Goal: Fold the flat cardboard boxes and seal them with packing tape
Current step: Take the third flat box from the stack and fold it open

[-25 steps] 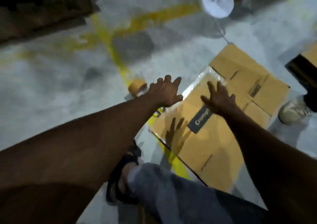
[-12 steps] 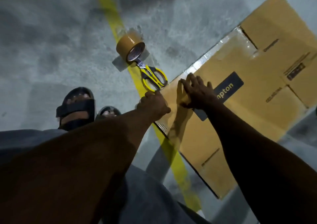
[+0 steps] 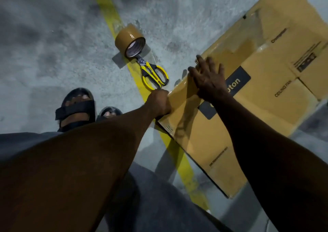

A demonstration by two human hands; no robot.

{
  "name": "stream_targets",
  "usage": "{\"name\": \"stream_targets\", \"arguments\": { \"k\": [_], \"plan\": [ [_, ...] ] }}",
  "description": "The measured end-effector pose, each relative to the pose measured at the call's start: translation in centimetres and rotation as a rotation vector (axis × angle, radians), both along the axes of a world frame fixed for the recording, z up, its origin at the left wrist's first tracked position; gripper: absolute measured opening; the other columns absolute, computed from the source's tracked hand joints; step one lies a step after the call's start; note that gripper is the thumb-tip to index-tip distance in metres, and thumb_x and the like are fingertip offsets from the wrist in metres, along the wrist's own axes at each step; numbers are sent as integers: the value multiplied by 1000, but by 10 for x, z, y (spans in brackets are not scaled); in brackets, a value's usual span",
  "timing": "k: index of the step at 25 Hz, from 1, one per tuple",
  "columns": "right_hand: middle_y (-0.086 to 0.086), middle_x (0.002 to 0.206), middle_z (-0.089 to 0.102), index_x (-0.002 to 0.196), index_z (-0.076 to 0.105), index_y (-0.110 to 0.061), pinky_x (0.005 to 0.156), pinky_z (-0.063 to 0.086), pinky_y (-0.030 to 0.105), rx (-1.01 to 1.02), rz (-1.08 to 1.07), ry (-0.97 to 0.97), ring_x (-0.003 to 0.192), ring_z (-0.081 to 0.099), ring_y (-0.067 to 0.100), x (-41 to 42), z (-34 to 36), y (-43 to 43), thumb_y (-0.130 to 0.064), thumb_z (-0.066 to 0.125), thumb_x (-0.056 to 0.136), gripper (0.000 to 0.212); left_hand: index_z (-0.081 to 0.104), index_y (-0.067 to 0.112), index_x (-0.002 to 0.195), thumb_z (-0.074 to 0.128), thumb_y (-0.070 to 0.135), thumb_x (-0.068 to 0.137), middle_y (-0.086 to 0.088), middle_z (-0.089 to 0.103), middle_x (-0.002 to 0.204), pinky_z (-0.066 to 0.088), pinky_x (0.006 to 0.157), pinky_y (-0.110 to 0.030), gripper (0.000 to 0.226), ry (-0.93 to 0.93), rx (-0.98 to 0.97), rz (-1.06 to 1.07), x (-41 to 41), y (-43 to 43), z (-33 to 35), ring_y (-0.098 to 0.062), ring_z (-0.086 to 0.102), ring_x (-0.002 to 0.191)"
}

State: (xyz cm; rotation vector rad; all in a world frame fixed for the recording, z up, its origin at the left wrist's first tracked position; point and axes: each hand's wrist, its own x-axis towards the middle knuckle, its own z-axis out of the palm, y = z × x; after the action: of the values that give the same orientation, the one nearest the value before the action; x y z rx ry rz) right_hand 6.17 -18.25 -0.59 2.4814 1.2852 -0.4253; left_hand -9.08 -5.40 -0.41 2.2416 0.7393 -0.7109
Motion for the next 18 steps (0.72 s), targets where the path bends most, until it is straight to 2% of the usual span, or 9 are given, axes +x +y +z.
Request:
{"name": "stream_targets", "arguments": {
  "k": [2,4,5,7,11,16,18],
  "plan": [
    [14,145,43,134,47,-20,108,16,70,-48,47,-102,143,21,41,13,26,6,-21,61,90,46,67,8,98,58,31,65,-17,69,103,48,79,-35,40,-118,-88,-54,-2,-8,22,-36,62,102],
    [9,118,63,120,61,-17,101,33,57,-135,72,-144,123,47,34,22,65,7,-24,59,93,28,66,10,98,49,32,60,-18,69,98,48,74,-38,47,-204,-98,-118,-1,-15,46,-38,62,99],
    [7,111,65,113,63,-16,93,39,50,-148,62,-128,114,53,32,25,85,7,-24,60,92,23,63,10,98,49,32,60,-19,67,97,46,70,-38,46,-204,-84,-156,4,-19,61,-39,61,98],
    [7,110,65,107,63,-16,85,42,44,-135,26,-113,110,55,31,27,126,5,-22,62,91,17,54,11,98,56,28,69,-22,63,99,41,66,-39,34,-215,-33,-185,19,-26,99,-42,59,97],
    [8,115,61,111,61,-16,88,42,46,-35,-49,-185,116,49,36,16,215,-1,-21,59,93,19,56,10,114,60,20,85,-20,59,111,42,72,-38,31,-353,102,-224,51,-34,201,-41,58,102],
    [12,113,58,113,54,-12,79,41,45,161,-163,-366,107,49,38,-12,336,-26,-20,59,93,22,59,12,100,53,12,88,-10,51,91,40,67,-33,14,-471,283,-335,61,-38,341,-32,59,94],
    [14,111,58,112,53,-12,75,40,43,239,-203,-414,105,50,38,-25,379,-31,-22,60,93,23,60,12,100,50,12,90,-12,51,93,40,67,-34,15,-512,351,-400,53,-33,394,-34,59,97]
  ]
}}
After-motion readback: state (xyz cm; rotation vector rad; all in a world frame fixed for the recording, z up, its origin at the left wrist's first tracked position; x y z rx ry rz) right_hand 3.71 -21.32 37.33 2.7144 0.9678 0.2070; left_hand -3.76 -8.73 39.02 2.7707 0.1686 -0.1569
